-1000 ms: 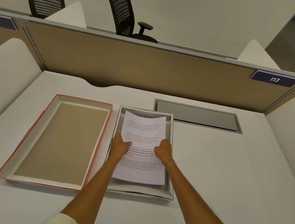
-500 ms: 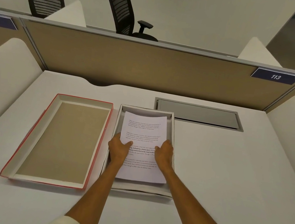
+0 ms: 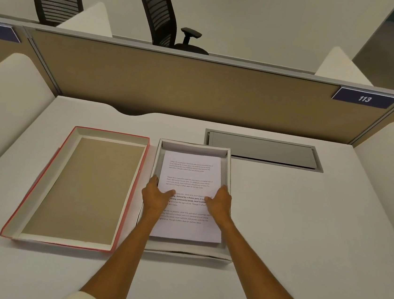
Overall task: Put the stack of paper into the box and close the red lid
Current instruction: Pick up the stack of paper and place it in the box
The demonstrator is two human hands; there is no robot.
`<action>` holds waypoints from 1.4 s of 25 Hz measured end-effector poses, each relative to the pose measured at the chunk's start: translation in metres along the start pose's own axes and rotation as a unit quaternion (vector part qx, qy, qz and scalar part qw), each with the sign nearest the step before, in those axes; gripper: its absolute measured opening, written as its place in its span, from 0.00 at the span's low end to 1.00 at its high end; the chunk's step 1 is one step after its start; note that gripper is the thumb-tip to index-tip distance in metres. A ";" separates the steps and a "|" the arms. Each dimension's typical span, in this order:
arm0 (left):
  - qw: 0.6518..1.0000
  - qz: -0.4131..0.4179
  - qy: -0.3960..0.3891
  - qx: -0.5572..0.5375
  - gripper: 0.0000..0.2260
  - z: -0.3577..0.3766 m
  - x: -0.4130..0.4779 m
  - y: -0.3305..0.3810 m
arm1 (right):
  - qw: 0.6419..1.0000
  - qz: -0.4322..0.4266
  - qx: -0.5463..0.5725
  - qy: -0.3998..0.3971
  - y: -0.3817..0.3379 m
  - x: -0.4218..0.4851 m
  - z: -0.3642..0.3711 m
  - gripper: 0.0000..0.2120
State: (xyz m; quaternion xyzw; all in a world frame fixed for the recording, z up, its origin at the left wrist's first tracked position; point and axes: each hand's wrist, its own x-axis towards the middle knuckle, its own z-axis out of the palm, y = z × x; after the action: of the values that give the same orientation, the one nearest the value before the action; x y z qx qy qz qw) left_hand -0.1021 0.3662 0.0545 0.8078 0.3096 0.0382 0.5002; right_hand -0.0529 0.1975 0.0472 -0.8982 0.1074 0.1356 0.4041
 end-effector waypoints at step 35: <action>0.713 -0.467 -0.241 -0.465 0.22 -0.008 -0.084 0.011 | 0.905 -0.240 -0.253 -0.245 -0.092 0.138 -0.016 0.19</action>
State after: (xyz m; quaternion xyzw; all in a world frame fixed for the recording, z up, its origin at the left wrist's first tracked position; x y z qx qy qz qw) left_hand -0.1677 0.3238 0.0883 0.2080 0.4590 -0.2572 0.8246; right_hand 0.1076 0.2336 0.0764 -0.9074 -0.2515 0.2727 0.1973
